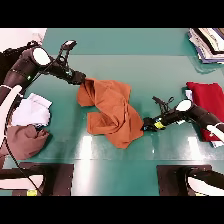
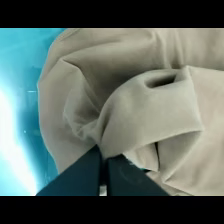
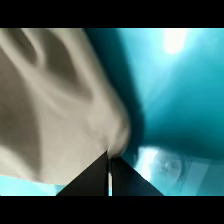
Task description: Fold the shirts.
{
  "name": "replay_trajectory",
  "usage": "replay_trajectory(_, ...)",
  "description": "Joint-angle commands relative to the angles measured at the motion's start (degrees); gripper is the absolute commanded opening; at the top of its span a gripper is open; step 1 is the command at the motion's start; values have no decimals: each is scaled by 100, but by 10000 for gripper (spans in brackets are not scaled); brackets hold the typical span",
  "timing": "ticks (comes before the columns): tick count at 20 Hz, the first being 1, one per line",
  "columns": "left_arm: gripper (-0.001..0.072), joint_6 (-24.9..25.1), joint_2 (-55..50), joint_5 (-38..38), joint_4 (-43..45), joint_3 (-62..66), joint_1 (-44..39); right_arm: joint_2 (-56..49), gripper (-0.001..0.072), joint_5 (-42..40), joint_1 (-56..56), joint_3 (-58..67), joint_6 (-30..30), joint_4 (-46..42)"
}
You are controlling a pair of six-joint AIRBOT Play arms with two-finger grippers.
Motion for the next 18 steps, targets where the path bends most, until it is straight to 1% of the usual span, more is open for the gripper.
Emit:
replay_trajectory(1, 26, -22, 155, -72, 227, 11, 4, 114, 10, -125, 107, 348, -125, -37)
replay_trajectory(4, 26, -22, 822, -118, 863, 313, 4, 872, 10, 164, -302, 1235, 219, -682)
replay_trajectory(6, 26, -15, 1460, -229, 1086, 640, 2, 1460, 10, 264, -754, 1987, 240, -887)
replay_trajectory(9, 26, -11, 2472, -177, 1086, 1119, 2, 2199, 10, 326, -1508, 3145, 234, -933)
replay_trajectory(13, 26, -15, 3458, -149, 929, 1926, 2, 2828, 10, 708, -2328, 4454, 151, -964)
replay_trajectory(15, 26, -15, 3624, -186, 774, 2476, 2, 3027, 10, 824, -2649, 4922, 118, -968)
replay_trajectory(18, 26, -13, 3626, -317, 306, 3375, 2, 3097, 10, 1128, -3130, 5641, 92, -970)
